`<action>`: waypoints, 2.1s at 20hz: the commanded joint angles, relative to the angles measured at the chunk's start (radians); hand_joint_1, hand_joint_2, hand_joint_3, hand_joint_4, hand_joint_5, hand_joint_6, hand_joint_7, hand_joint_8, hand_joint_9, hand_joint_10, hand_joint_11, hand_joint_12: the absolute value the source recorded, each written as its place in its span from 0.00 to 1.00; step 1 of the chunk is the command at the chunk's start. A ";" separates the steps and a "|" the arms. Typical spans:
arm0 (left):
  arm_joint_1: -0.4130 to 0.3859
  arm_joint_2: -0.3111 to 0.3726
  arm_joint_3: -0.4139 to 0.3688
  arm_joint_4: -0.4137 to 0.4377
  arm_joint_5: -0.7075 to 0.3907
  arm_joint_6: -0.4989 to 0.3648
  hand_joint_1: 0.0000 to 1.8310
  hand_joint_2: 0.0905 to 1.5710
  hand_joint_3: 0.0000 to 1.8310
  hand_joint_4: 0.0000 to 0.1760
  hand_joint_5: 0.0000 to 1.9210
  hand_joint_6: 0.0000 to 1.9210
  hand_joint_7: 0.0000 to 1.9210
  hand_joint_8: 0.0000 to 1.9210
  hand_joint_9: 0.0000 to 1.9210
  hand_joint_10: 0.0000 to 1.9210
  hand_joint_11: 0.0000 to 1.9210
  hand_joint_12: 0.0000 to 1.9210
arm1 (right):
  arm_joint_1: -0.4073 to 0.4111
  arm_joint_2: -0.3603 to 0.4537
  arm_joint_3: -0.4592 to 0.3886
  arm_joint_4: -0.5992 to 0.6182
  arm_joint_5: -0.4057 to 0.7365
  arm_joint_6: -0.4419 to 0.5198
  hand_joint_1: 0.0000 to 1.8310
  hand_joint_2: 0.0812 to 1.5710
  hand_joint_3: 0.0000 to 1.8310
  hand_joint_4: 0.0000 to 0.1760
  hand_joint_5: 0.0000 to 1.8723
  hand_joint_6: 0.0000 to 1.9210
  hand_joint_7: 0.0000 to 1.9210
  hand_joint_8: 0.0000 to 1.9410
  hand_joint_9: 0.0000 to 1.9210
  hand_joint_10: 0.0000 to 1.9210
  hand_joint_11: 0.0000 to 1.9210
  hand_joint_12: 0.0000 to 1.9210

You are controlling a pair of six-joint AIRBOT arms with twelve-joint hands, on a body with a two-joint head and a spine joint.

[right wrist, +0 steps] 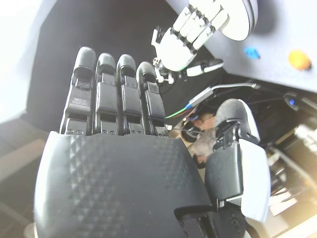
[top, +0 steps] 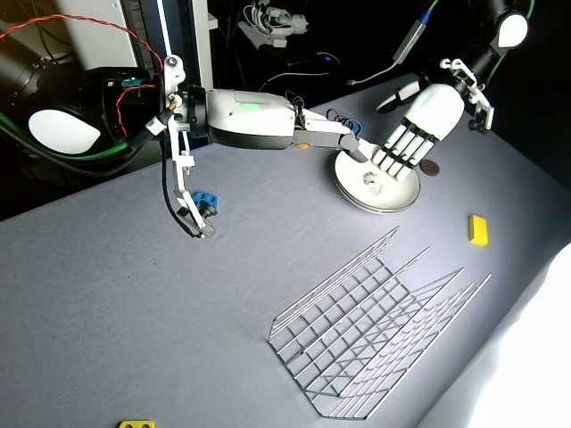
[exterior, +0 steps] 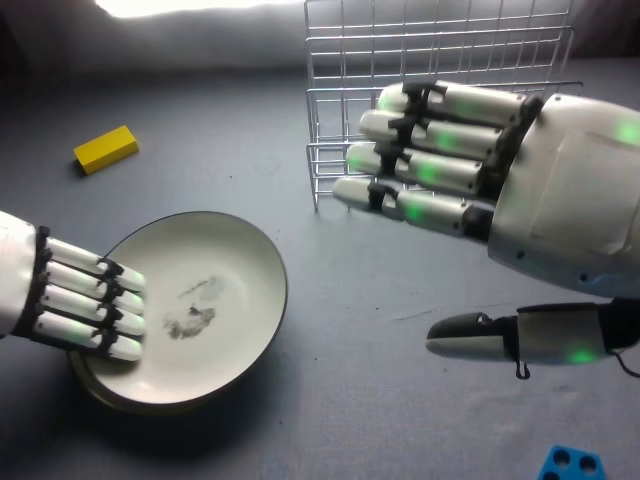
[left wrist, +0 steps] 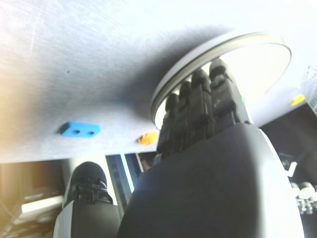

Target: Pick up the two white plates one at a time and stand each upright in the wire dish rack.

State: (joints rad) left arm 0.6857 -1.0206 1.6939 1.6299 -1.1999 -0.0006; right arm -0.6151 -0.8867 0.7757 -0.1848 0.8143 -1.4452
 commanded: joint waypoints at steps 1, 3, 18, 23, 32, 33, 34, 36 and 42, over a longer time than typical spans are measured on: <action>0.004 -0.016 -0.011 -0.022 -0.008 0.001 0.00 0.67 0.00 0.00 0.08 0.00 0.07 0.00 0.05 0.00 0.03 0.03 | 0.008 0.000 0.000 0.004 0.123 -0.007 0.00 0.71 0.00 0.00 0.10 0.00 0.09 0.00 0.08 0.00 0.00 0.25; 0.003 -0.024 -0.032 -0.030 0.005 0.001 0.00 0.68 0.00 0.00 0.06 0.00 0.06 0.00 0.04 0.00 0.02 0.03 | 0.008 -0.003 0.000 0.004 0.125 -0.014 0.00 0.72 0.00 0.00 0.11 0.00 0.11 0.00 0.09 0.00 0.00 0.28; -0.030 -0.070 -0.076 -0.045 0.043 -0.016 0.00 0.66 0.00 0.00 0.03 0.00 0.02 0.00 0.01 0.00 0.00 0.03 | 0.060 -0.110 0.046 0.004 0.054 -0.104 0.57 0.61 0.00 0.00 0.00 0.00 0.00 0.00 0.00 0.00 0.00 0.10; -0.030 -0.073 -0.071 -0.045 0.043 -0.019 0.00 0.66 0.00 0.00 0.03 0.00 0.03 0.00 0.01 0.00 0.00 0.03 | 0.095 -0.203 0.116 0.005 -0.074 -0.125 0.59 0.59 0.00 0.00 0.01 0.00 0.00 0.00 0.00 0.00 0.00 0.26; -0.034 -0.077 -0.062 -0.047 0.043 -0.023 0.00 0.66 0.00 0.00 0.04 0.00 0.03 0.00 0.02 0.00 0.00 0.03 | 0.128 -0.327 0.215 0.028 -0.101 -0.125 0.60 0.59 0.00 0.00 0.04 0.01 0.01 0.00 0.02 0.01 0.00 0.28; -0.034 -0.077 -0.062 -0.047 0.043 -0.024 0.00 0.66 0.00 0.00 0.04 0.00 0.03 0.00 0.02 0.00 0.00 0.03 | 0.131 -0.341 0.225 0.028 -0.103 -0.125 0.59 0.59 0.00 0.00 0.04 0.00 0.02 0.00 0.03 0.01 0.00 0.30; -0.035 -0.078 -0.061 -0.047 0.043 -0.024 0.00 0.66 0.00 0.00 0.04 0.00 0.03 0.00 0.02 0.00 0.00 0.03 | 0.135 -0.358 0.240 0.028 -0.112 -0.124 0.57 0.61 0.00 0.00 0.04 0.00 0.01 0.00 0.02 0.00 0.00 0.30; -0.036 -0.080 -0.059 -0.047 0.043 -0.026 0.00 0.66 0.00 0.00 0.05 0.00 0.04 0.00 0.03 0.00 0.01 0.04 | 0.140 -0.390 0.263 0.032 -0.139 -0.122 0.57 0.62 0.00 0.00 0.04 0.00 0.01 0.00 0.03 0.00 0.00 0.29; -0.037 -0.083 -0.056 -0.047 0.043 -0.032 0.00 0.65 0.00 0.00 0.04 0.00 0.03 0.00 0.02 0.00 0.01 0.02 | 0.146 -0.450 0.287 0.079 -0.155 -0.090 0.60 0.64 0.00 0.00 0.03 0.00 0.02 0.00 0.02 0.00 0.00 0.24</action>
State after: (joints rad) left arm 0.6491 -1.0882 1.6436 1.5887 -1.1461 -0.0288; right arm -0.4820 -1.3399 1.0664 -0.1036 0.5442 -1.5234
